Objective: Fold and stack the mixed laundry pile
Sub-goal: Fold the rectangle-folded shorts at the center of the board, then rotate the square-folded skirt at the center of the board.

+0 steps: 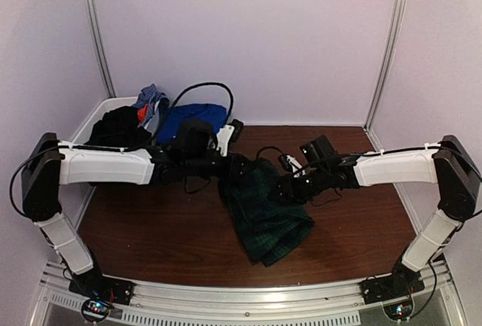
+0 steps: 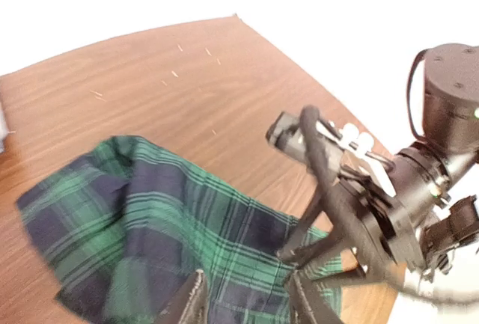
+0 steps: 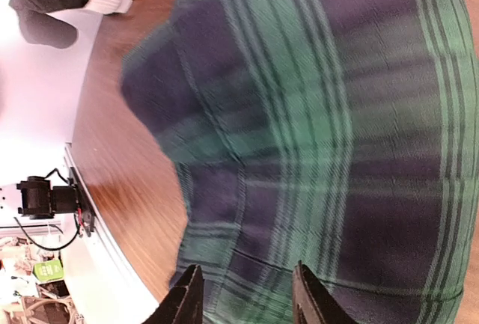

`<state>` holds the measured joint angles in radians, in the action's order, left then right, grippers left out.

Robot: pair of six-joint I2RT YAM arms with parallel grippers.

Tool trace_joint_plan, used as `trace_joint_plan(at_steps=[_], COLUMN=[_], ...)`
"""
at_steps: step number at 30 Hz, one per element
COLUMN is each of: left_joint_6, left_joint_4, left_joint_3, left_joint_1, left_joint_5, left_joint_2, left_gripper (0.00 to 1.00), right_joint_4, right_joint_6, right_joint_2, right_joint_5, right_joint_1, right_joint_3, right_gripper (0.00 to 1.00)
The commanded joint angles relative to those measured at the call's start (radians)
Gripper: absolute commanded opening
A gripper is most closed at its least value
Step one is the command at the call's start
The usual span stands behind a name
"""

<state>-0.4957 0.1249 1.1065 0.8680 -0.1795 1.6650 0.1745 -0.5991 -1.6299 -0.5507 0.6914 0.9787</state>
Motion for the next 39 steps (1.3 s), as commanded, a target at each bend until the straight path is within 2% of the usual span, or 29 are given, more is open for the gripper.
trace_joint_plan(at_steps=[1, 5, 9, 13, 18, 24, 28, 32, 35, 39], left_joint_6=[0.089, 0.062, -0.051, -0.104, -0.104, -0.141, -0.182, -0.230, -0.220, -0.150], left_joint_4=[-0.083, -0.114, -0.101, -0.039, -0.042, -0.024, -0.017, 0.026, 0.018, -0.004], left_joint_3=[0.095, 0.112, -0.005, -0.141, -0.190, -0.265, -0.251, -0.223, -0.127, 0.080], left_joint_1=[0.025, 0.026, 0.000, 0.031, 0.137, 0.132, 0.094, 0.005, -0.040, -0.055], left_joint_5=[-0.029, 0.036, 0.094, 0.055, 0.040, 0.136, 0.128, 0.077, 0.019, -0.056], left_joint_2=[0.173, 0.280, 0.289, 0.241, 0.175, -0.007, -0.001, 0.100, 0.237, 0.389], left_gripper=[0.37, 0.32, 0.28, 0.27, 0.30, 0.35, 0.39, 0.35, 0.34, 0.34], right_joint_4=[-0.102, -0.123, -0.086, -0.027, 0.095, 0.169, 0.148, 0.051, -0.047, -0.142], right_joint_6=[-0.063, -0.051, -0.005, 0.062, 0.197, 0.274, 0.247, 0.135, 0.012, -0.097], right_joint_2=[0.019, -0.016, -0.063, -0.086, -0.158, -0.121, -0.100, -0.067, -0.040, -0.019], right_joint_5=[0.041, 0.045, 0.065, 0.108, 0.146, 0.125, 0.097, 0.047, 0.018, 0.013], right_joint_1=[0.000, -0.007, -0.043, -0.098, -0.110, -0.109, -0.094, -0.010, 0.098, 0.202], right_joint_3=[-0.124, -0.198, -0.215, -0.188, -0.023, -0.006, -0.097, -0.191, -0.218, -0.192], right_gripper=[0.41, 0.41, 0.40, 0.41, 0.41, 0.42, 0.42, 0.42, 0.43, 0.46])
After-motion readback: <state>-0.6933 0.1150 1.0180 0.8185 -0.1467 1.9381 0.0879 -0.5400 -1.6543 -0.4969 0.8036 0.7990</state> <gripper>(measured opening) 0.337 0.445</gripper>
